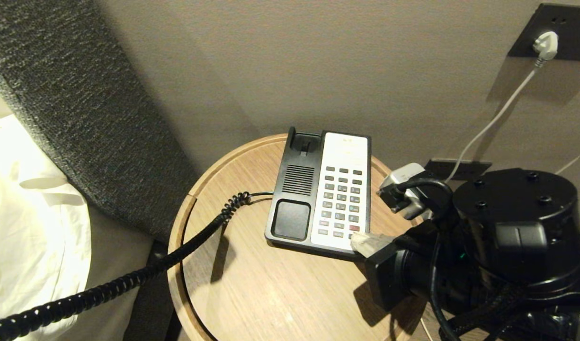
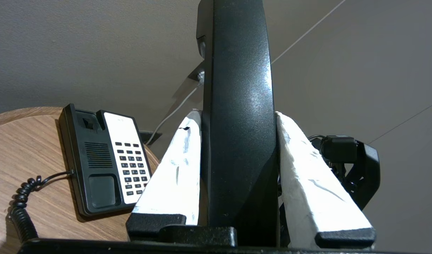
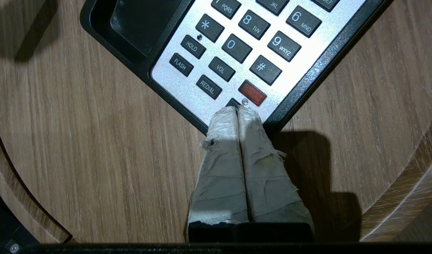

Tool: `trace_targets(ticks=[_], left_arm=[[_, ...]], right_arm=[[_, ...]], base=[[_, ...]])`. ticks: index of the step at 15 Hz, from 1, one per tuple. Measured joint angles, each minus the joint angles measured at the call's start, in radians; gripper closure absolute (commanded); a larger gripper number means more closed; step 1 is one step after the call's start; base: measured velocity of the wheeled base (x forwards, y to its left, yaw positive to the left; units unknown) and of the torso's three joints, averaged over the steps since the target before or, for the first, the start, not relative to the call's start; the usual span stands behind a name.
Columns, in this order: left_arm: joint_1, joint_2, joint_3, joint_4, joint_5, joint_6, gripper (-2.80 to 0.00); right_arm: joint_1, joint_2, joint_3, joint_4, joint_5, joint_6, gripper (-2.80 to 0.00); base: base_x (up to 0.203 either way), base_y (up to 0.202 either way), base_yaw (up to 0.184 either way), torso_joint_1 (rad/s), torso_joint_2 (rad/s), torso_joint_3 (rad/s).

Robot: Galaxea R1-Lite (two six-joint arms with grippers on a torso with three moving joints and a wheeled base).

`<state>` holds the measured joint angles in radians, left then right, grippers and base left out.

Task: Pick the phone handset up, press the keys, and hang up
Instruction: Dial the number

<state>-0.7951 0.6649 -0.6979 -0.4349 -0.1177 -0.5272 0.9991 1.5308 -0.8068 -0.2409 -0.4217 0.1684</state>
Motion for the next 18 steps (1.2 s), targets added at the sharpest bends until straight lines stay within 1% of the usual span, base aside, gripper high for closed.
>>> trace_targets(ticks=[8,12,18], left_arm=[[0.0,-0.001,0.001,-0.002,-0.001,0.0,0.0],[-0.001,0.0,-0.002,-0.001,-0.001,0.0,0.0],[0.0,0.002,-0.021,0.006,-0.004,0.0,0.0]], right_arm=[[-0.013,0.009,0.002,0.0,-0.006,-0.004,0.0],[-0.013,0.006,-0.044,0.0,-0.008,0.0,0.0],[-0.013,-0.011,-0.039,0.003,-0.02,0.002,0.0]], base=[[0.0,0.0,0.0,0.0,0.0,0.0],[0.0,0.0,0.0,0.0,0.0,0.0],[0.0,0.0,0.0,0.0,0.0,0.0]])
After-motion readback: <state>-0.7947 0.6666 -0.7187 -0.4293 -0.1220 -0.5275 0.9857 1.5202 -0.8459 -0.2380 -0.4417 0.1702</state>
